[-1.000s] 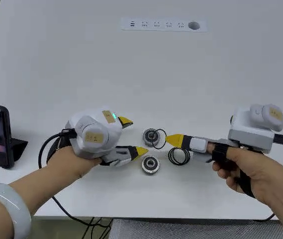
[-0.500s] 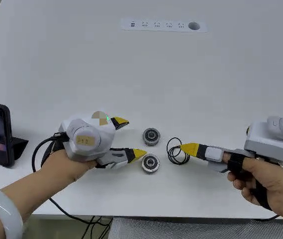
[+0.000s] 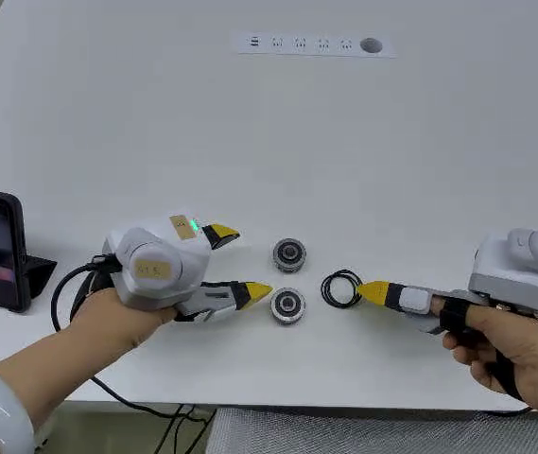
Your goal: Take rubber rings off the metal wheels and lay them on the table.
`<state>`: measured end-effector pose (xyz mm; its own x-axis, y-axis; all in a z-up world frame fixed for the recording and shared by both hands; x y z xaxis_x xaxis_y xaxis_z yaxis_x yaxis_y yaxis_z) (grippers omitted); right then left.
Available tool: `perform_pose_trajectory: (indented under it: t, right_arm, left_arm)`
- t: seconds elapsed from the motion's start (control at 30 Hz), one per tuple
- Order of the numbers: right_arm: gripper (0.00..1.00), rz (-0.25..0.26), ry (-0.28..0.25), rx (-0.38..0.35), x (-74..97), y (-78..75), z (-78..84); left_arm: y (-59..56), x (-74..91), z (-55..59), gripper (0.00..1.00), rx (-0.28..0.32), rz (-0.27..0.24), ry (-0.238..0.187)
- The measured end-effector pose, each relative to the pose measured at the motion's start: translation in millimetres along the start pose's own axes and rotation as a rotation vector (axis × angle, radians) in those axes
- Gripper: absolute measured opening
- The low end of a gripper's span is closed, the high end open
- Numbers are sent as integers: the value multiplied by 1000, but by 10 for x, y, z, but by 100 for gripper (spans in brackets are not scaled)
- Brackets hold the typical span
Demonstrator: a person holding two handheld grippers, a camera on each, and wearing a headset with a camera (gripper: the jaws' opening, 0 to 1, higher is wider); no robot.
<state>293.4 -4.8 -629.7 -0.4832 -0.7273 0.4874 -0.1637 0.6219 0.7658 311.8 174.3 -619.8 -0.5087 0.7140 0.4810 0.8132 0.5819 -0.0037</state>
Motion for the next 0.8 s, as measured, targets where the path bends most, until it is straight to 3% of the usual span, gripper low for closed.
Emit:
perform_pose_trajectory:
  t: [0.1,0.5,0.8]
  right_arm:
    - [5,16,27,79,-1,-17,20]
    - [9,27,61,176,-3,-33,37]
    - [13,35,83,291,29,-59,34]
  left_arm:
    - [-7,6,12,51,4,0,2]
    - [-9,42,42,49,17,-3,10]
    - [-37,79,68,48,23,-1,11]
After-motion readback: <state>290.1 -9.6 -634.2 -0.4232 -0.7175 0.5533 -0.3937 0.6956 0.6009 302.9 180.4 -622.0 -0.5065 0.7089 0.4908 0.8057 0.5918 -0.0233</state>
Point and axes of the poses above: the centre of the closed fingertips' face, and the gripper's own axes: x roughly backward along the fingers, y roughly to its left, z roughly out of its underside, the point moved 4 cm from there along x, roughly backward along the fingers, and after that the axes turned 8 degrees about -y, right-handed, at the moved point
